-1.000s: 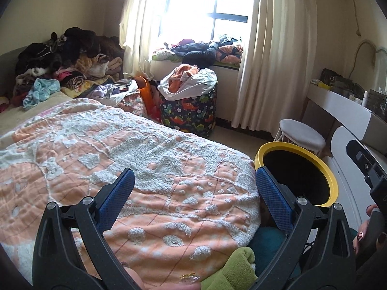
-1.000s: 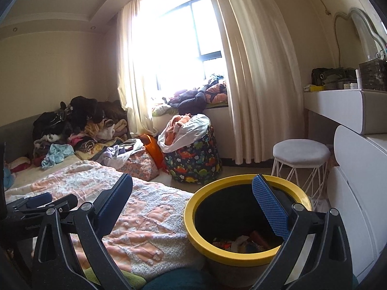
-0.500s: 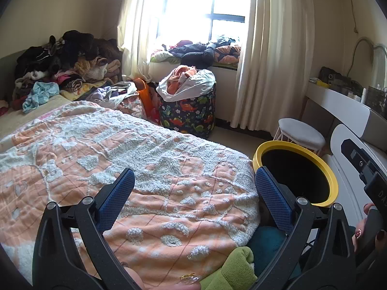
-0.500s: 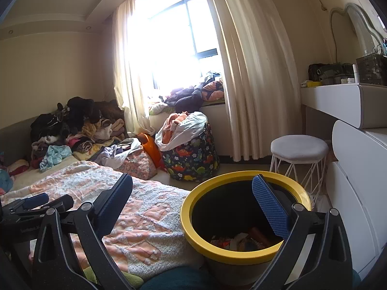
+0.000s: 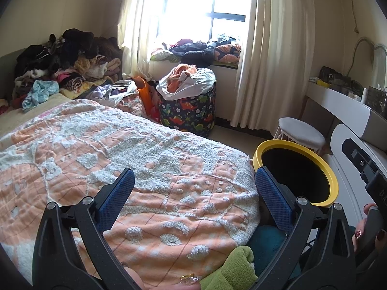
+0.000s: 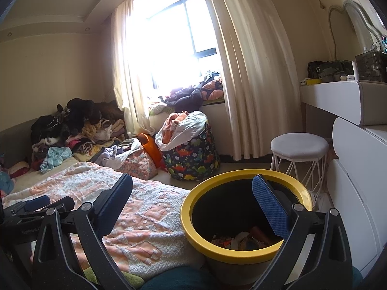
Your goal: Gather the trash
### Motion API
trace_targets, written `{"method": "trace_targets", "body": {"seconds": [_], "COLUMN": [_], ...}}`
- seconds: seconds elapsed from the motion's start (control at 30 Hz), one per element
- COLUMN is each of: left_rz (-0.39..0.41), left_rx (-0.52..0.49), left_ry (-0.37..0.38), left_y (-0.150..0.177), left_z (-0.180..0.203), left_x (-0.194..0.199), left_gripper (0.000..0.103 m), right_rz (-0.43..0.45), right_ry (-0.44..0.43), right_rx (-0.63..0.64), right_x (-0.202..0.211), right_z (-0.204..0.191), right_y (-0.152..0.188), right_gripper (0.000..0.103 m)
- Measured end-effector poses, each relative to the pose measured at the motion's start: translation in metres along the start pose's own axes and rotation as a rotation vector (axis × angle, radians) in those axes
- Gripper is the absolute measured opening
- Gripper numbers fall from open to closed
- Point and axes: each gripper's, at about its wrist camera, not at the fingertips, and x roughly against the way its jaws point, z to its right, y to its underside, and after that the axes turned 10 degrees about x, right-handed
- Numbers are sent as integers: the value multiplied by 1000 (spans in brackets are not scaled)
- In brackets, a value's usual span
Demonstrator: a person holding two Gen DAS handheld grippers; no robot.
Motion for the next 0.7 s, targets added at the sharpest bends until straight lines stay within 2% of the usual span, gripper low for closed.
{"method": "trace_targets", "body": {"seconds": [0.7], "left_rz": [-7], "left_rx": [4], "left_ry": [1], "left_y": [5], "left_z": [-1], "left_x": [-1], "left_gripper": [92], "right_rz": [-1], "right_ry": [1], "right_rx": [-4], "right_x": [0], "right_z": [1], "right_y": [1], "right_gripper": [96]}}
